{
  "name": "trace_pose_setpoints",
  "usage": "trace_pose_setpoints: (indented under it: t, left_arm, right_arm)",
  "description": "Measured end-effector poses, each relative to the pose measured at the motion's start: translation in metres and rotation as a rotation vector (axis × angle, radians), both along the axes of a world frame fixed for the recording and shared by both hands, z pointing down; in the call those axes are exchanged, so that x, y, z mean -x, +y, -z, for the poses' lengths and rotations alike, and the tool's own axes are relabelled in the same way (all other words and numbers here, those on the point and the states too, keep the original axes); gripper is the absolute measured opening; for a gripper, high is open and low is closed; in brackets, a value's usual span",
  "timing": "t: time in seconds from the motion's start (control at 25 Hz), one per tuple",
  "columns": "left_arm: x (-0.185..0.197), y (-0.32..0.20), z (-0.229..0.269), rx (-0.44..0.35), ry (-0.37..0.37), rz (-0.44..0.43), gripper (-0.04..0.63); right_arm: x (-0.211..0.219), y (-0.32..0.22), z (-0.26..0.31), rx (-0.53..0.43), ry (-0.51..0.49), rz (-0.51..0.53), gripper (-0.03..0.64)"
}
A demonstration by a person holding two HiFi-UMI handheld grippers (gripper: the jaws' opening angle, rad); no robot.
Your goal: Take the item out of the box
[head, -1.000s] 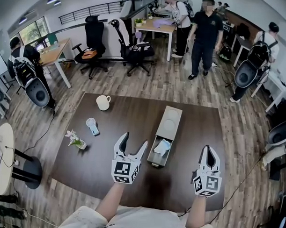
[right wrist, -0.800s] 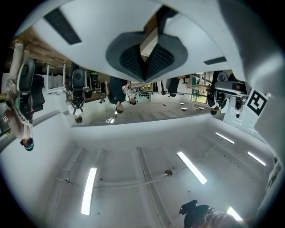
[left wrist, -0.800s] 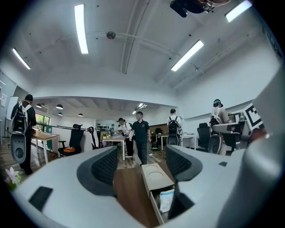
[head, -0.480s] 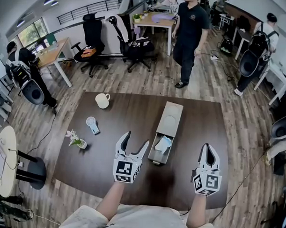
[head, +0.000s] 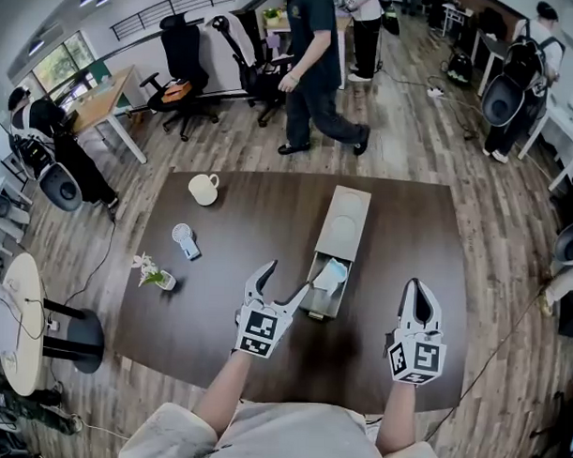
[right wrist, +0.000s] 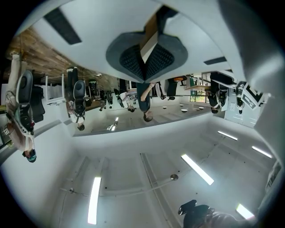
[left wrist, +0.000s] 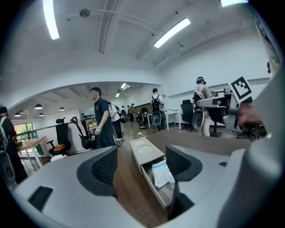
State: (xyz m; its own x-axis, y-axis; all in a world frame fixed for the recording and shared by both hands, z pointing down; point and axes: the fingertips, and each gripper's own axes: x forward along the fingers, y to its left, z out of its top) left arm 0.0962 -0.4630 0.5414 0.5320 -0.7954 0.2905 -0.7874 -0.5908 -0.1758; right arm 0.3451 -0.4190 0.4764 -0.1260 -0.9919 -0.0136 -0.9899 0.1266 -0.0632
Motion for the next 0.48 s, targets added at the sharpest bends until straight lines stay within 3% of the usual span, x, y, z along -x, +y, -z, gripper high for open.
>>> trace_pose_setpoints:
  t: [0.28, 0.48]
  left_arm:
    - [-0.017, -0.007, -0.058, 0.165, -0.061, -0.099, 0.345]
    - [-0.034, -0.009, -0.088, 0.209, -0.147, -0.169, 0.345]
  right_arm:
    - [-0.002, -0.008, -0.014, 0.024, -0.012, 0.007, 0.0]
    - [-0.001, -0.012, -0.028, 0.056, -0.021, 0.014, 0.0]
